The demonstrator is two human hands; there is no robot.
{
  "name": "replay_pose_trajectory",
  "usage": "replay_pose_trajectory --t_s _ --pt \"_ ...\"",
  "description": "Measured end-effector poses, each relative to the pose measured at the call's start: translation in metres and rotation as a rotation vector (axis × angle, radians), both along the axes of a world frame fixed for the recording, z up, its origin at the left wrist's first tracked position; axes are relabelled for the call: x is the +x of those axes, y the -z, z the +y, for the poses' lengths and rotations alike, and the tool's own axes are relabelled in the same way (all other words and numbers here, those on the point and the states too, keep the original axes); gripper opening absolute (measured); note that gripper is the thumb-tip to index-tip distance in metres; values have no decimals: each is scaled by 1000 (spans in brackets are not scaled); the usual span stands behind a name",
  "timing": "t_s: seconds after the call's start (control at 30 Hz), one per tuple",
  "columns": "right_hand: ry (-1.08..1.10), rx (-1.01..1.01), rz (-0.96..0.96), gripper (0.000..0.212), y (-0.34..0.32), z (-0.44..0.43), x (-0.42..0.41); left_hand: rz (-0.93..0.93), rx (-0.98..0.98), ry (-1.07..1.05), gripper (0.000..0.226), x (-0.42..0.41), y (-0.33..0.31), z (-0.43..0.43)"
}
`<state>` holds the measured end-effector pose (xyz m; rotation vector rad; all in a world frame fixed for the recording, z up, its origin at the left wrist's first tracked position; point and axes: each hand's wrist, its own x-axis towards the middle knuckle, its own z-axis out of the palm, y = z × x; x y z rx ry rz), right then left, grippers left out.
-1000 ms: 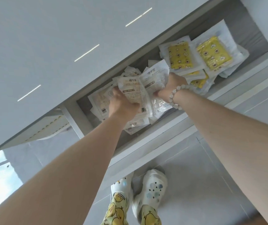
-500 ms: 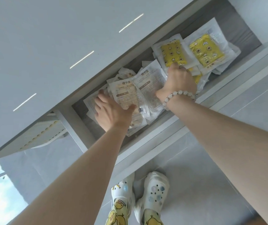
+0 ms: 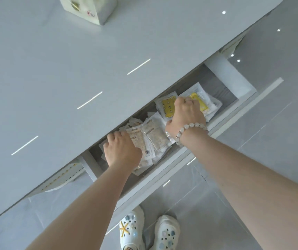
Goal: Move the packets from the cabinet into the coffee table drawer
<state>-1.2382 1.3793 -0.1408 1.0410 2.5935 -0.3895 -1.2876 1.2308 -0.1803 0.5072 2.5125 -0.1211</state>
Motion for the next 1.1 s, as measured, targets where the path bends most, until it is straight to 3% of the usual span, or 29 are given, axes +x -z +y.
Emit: replay_pose_trajectory --t_s 0.13,0.3,0.47,0.7,0.87,1.1 --pt "-73 9 29 54 -69 10 -2 11 24 124 36 -21 -71 12" --pt "-120 6 50 45 -175 19 0 130 47 341 41 -45 -169 17" --pt "-215 -18 51 52 -283 -7 11 173 75 383 40 -47 -272 11" --pt "-349 38 128 45 -416 -62 -9 283 188 399 39 -33 -410 0" --pt "-461 186 317 40 -498 -92 -17 453 204 295 38 -35 -479 -40" --pt "-574 236 438 39 -541 -136 -13 559 161 142 40 -13 -535 -119"
